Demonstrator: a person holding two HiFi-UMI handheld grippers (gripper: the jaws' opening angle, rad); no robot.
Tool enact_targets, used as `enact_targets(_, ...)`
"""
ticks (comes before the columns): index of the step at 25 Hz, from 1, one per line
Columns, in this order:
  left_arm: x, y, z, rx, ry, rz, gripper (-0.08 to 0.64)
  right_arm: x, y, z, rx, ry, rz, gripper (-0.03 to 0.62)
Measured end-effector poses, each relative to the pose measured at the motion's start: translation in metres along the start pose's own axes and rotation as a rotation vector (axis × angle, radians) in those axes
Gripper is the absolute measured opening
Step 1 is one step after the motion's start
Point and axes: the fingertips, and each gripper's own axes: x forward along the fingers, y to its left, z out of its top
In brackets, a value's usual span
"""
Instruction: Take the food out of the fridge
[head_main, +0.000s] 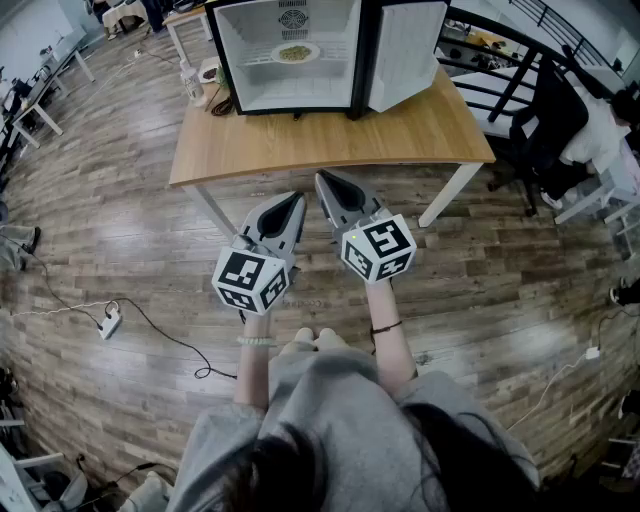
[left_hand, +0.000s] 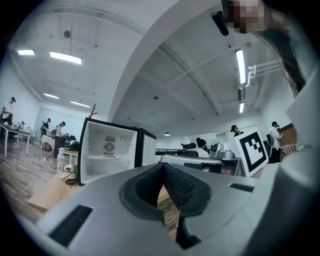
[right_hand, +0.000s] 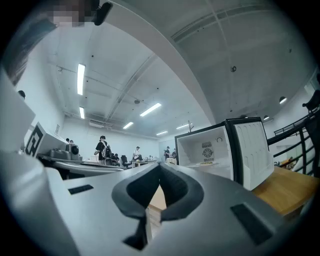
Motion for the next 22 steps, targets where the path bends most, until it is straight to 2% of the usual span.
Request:
enact_targets(11, 0.002, -0.006, -0.007, 0.003, 0.021, 0.017, 0.008, -0.004, -0.011, -0.005, 0.040, 0.000, -0.002, 0.009)
enact_targets(22, 0.001, 0.021, -0.014, 0.003, 0.053, 0.078, 0.008, 0.023, -0.008, -0.017, 0.095, -0.002, 0.042, 0.009)
